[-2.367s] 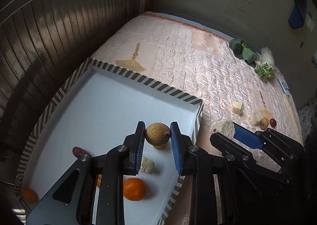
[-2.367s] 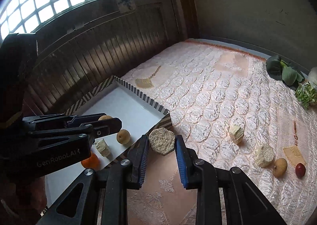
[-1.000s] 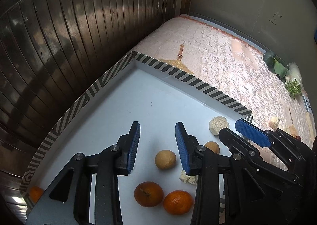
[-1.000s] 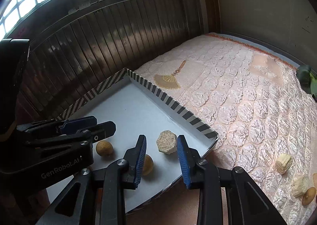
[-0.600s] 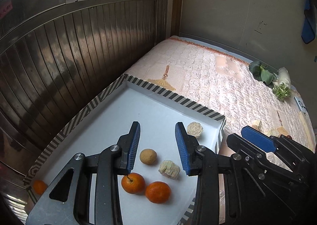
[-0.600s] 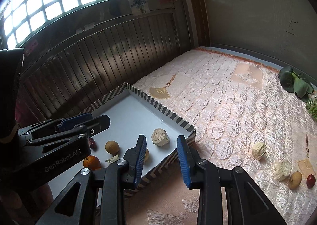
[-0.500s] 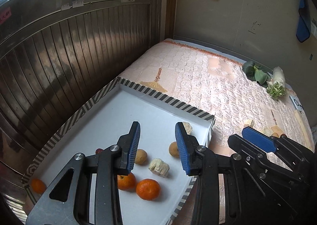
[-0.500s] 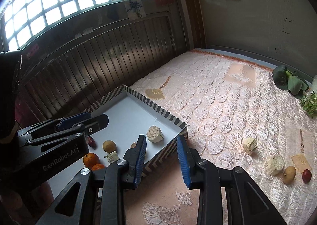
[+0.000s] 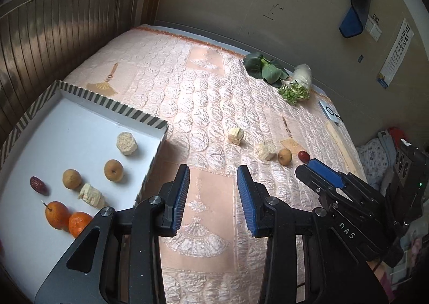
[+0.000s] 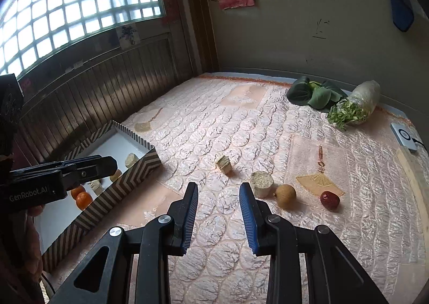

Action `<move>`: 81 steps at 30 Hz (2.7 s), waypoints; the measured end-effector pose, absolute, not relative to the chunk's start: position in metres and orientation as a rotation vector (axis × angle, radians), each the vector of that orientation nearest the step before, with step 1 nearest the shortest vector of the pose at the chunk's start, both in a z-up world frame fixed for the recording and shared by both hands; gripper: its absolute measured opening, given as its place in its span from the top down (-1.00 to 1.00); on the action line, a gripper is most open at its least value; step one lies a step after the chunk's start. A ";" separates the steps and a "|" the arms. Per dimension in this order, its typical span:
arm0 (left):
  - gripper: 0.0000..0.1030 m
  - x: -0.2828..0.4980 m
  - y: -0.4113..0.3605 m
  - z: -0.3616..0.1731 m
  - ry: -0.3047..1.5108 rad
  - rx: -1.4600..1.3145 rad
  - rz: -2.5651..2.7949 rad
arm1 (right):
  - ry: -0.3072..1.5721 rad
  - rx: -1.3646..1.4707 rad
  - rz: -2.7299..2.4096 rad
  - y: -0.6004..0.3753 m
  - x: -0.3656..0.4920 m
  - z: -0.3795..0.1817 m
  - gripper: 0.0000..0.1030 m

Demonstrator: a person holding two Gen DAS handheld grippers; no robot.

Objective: Organize fruits
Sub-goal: 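Withdraw both tools from the tray back over the bed, then grasp a beige cylinder block with the left tool while the right tool grasps a brown round fruit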

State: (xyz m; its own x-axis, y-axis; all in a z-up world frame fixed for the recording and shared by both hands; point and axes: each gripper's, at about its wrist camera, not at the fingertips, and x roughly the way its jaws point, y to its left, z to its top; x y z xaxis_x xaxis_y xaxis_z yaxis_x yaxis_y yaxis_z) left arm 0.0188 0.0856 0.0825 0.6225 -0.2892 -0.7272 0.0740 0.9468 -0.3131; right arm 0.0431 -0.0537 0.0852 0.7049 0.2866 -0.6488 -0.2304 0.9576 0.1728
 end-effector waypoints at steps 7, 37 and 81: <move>0.30 0.039 0.061 0.073 0.950 -0.274 -0.246 | 0.749 0.150 0.223 -0.103 0.037 0.077 0.41; 0.30 0.130 0.012 0.046 1.021 -0.202 -0.115 | 0.779 0.219 0.213 -0.141 0.045 0.061 0.41; 0.53 0.143 0.021 0.025 1.079 -0.254 -0.151 | 0.888 0.069 0.244 -0.093 0.100 0.035 0.47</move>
